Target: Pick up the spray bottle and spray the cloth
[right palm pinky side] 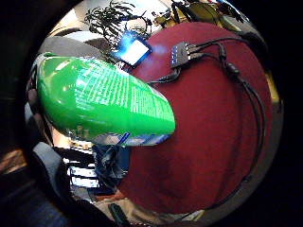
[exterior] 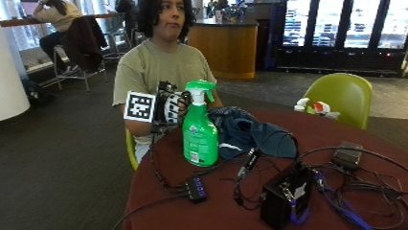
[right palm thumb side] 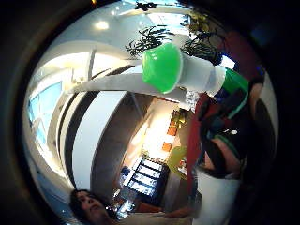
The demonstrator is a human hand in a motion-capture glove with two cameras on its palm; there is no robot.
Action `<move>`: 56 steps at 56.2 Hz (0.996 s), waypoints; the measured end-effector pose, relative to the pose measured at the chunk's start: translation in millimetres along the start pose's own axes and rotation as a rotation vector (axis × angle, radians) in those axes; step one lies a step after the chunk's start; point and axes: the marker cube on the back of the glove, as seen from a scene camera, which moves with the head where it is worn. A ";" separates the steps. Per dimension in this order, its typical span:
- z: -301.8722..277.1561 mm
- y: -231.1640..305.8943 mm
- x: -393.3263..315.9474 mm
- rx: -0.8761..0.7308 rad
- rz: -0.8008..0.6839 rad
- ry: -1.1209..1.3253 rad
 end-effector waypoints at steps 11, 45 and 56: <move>-14.5 8.9 -18.0 0.005 -0.078 0.064; -106.6 100.3 -55.2 -0.544 -0.297 0.791; -132.8 118.9 -56.8 -0.495 -0.302 0.906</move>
